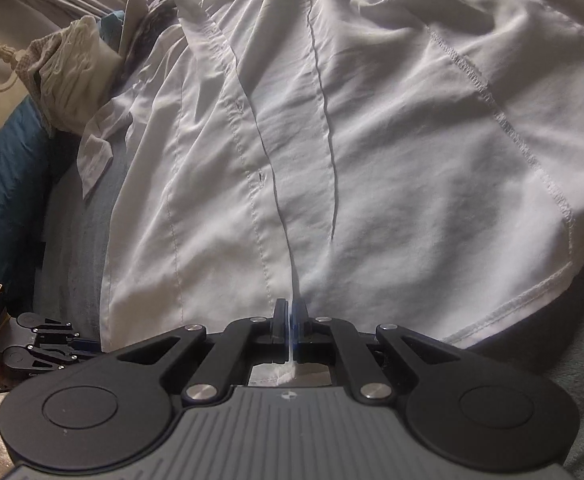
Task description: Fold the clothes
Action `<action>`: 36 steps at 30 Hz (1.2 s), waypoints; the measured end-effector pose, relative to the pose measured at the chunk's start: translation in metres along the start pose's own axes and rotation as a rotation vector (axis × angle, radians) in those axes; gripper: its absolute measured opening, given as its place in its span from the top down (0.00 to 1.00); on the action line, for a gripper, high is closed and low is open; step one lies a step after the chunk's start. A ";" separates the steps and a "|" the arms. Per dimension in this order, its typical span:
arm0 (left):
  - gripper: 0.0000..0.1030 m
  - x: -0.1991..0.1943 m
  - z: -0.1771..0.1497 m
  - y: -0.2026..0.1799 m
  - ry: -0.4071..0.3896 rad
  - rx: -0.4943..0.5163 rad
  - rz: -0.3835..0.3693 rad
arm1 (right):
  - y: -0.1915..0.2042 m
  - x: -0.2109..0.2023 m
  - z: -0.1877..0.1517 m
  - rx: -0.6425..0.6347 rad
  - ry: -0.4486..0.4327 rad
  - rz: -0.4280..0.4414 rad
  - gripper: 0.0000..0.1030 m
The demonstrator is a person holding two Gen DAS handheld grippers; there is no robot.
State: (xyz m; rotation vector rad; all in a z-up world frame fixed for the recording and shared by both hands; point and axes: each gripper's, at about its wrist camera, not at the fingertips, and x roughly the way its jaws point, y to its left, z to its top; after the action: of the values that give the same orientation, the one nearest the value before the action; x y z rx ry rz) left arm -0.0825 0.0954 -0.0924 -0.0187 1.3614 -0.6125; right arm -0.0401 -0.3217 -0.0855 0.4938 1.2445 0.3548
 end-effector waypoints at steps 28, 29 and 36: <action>0.94 0.012 0.026 0.004 -0.185 -0.177 -0.004 | 0.047 0.029 0.000 -0.174 -0.015 -0.084 0.94; 0.95 0.010 0.025 0.007 -0.191 -0.196 -0.007 | 0.049 0.029 0.000 -0.178 -0.016 -0.079 0.94; 0.95 0.004 0.015 0.031 -0.186 -0.280 0.019 | 0.058 0.029 0.001 -0.200 -0.016 -0.059 0.95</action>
State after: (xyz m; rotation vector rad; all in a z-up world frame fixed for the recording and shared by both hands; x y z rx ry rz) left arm -0.0561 0.1146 -0.1038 -0.2818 1.2552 -0.3899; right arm -0.0298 -0.2583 -0.0778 0.2869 1.1914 0.4196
